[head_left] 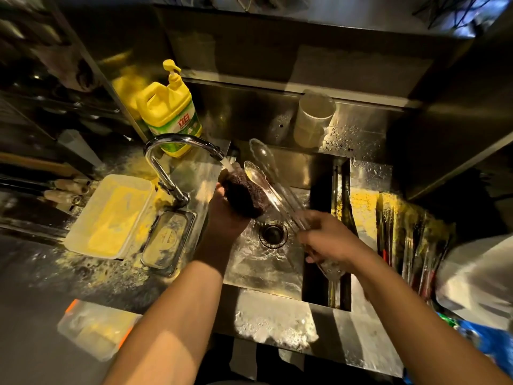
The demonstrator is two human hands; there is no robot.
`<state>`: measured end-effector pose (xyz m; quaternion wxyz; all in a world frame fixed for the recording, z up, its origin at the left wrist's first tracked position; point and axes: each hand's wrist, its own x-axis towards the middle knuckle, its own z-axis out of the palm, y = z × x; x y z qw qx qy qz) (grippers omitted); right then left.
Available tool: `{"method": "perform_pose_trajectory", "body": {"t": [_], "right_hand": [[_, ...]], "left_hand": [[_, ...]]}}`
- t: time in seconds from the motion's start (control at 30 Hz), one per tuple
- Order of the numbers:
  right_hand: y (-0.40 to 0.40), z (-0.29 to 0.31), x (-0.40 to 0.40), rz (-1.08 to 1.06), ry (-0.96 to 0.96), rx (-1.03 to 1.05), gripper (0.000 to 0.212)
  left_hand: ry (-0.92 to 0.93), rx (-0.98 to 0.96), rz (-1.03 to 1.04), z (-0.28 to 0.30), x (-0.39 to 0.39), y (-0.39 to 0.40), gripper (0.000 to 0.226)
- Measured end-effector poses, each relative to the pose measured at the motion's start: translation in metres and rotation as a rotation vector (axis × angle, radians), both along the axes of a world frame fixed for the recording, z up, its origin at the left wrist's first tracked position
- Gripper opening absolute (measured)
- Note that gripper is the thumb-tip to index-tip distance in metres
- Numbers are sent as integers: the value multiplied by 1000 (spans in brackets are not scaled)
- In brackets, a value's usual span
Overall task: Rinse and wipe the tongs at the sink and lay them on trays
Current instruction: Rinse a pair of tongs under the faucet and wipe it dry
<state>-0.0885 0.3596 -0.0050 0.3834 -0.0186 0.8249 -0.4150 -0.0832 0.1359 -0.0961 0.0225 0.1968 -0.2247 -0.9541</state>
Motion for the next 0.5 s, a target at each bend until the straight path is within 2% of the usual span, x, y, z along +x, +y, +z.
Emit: {"method": "perform_pose_trajectory", "body": {"t": [0.07,0.13,0.23,0.37,0.47,0.5], "right_hand": [[-2,0,0,-4,-48,6,69],[-3,1,-2,-13,-70,-21,65],[-6,6,3,85,-29,14,52],[-17,6,12,125,-14,26,45],[-15,7,17,155,-27,14,14],[-13,7,17,166,-39,9,16]], "left_hand": [[22,-9,-6,3,1,2,29],[-55,4,50,2,0,3,33],[-159,-28,105,2,-3,1,34],[-333,-275,-6,13,-22,13,33],[-600,-488,-60,18,-44,3,23],[-656,-536,-57,15,-49,-1,24]]}}
